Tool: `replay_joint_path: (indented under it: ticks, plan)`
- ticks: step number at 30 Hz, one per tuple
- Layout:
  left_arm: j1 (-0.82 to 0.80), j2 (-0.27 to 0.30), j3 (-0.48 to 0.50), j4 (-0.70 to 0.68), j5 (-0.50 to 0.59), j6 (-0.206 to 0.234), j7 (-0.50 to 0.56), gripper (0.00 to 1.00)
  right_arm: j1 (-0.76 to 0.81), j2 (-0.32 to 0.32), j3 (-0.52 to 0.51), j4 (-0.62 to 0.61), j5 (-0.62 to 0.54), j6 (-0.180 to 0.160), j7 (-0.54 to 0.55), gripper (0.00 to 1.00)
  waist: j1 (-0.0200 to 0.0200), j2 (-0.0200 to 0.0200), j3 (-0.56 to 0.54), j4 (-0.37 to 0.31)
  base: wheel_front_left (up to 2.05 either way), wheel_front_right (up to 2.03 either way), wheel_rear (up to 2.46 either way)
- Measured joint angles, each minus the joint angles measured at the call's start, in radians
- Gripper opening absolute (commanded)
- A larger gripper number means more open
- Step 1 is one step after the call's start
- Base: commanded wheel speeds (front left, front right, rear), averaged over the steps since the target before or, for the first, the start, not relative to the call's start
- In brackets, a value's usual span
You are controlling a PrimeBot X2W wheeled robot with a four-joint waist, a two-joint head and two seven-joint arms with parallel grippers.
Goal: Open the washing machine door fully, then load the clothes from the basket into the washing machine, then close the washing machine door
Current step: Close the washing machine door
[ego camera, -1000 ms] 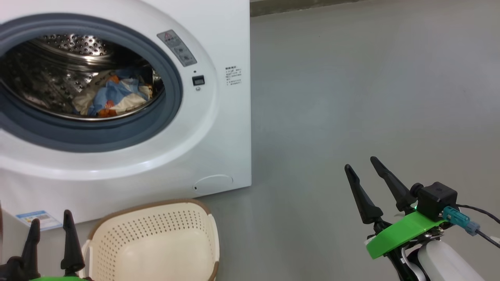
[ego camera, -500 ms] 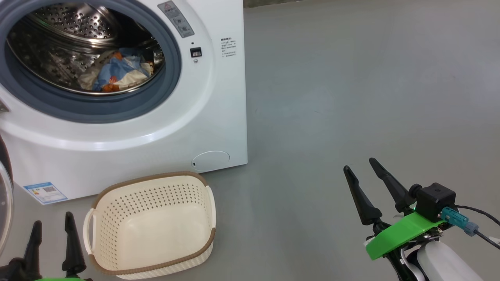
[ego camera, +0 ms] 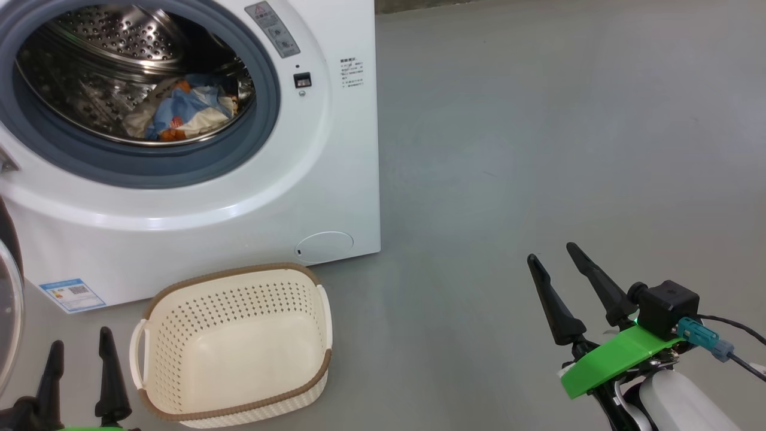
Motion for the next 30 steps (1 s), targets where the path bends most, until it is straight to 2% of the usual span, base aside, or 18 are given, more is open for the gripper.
replay_joint_path:
  ticks: [16, 30]
  plan:
    - [-0.010, 0.000, 0.000, 0.005, 0.002, 0.000, 0.000, 1.00, 0.000, 0.000, -0.002, 0.002, 0.001, 0.000, 0.000, 1.00, 0.0000, 0.0000, 0.003, 0.010, 0.00, 0.00, 0.00]
    - [-0.010, -0.018, 0.029, 0.005, 0.050, -0.002, 0.000, 1.00, 0.000, 0.000, -0.003, 0.002, 0.001, 0.000, 0.000, 1.00, 0.0000, 0.0000, -0.002, 0.097, 0.00, 0.00, 0.00]
